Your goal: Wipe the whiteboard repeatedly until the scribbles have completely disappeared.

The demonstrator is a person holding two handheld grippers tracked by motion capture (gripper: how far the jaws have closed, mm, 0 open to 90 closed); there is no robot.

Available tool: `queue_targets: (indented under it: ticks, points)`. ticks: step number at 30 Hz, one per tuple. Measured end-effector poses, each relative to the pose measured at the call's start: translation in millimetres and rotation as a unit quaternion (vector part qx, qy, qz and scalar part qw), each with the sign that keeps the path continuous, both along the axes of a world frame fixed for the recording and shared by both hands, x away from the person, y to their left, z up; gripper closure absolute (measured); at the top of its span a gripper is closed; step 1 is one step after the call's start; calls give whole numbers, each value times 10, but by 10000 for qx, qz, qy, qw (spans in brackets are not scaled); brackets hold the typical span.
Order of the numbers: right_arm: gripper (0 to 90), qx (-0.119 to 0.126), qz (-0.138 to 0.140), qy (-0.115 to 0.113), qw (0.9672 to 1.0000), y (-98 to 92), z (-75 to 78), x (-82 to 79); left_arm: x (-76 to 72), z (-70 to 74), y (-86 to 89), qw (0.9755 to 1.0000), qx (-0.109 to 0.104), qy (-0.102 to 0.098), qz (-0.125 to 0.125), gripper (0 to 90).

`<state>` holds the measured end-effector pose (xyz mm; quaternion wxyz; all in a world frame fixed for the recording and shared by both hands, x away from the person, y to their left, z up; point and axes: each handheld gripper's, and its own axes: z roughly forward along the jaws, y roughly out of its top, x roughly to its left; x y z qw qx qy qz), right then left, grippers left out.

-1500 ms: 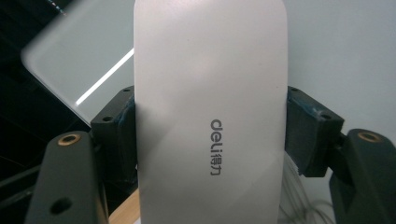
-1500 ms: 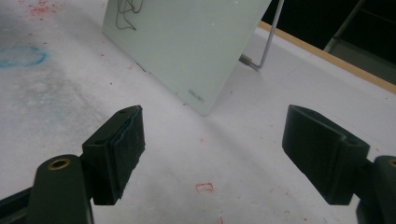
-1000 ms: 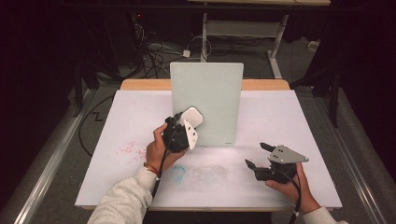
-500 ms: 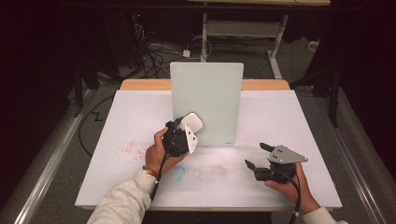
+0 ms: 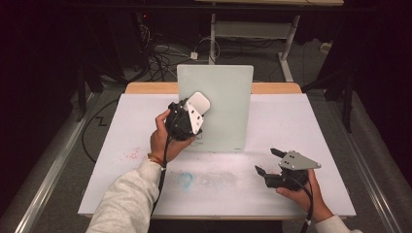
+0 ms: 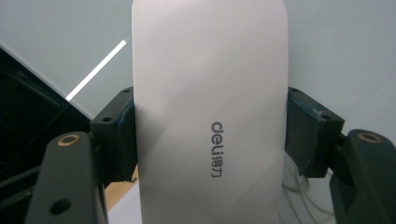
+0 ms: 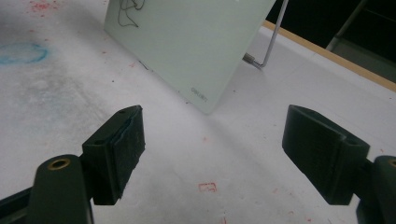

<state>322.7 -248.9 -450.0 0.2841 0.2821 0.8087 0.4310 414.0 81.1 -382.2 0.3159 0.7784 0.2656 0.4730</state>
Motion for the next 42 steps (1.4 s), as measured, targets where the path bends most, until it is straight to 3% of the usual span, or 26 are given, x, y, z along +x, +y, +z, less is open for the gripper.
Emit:
queue_targets:
  ticks: [5,10,18,21,24,25,30,33,39,41,42]
  points:
    - [217,11,-10,4,10000,-5,3,-1,82,195,38,9998,-187,-27,45,290]
    - [217,5,-14,1,10000,-7,3,-2,82,192,49,9996,-273,-48,68,290]
    - [217,13,18,-11,10000,-1,4,-5,-36,-112,58,10000,-54,2,-2,289]
    - [215,21,32,5,10000,11,-1,-5,-107,-284,41,9996,270,6,-68,289]
    - [215,-5,24,1,10000,20,-6,-4,-151,-397,39,9991,405,34,-118,289]
    - [215,-12,26,1,10000,20,-8,-1,-191,-497,36,9983,555,47,-150,290]
    - [214,-25,4,37,10000,24,-19,2,-256,-659,22,9965,799,111,-236,289]
    - [213,-43,4,28,10000,26,-18,-2,-334,-847,26,9901,1351,158,-353,289]
    - [213,-54,6,19,10000,25,-22,4,-383,-968,111,9858,1561,352,-516,289]
    - [212,-63,14,1,10000,29,-19,-4,-399,-1011,184,9821,1725,474,-589,289]
    - [211,-67,14,-9,10000,27,-19,-2,-399,-1011,184,9821,1725,474,-589,290]
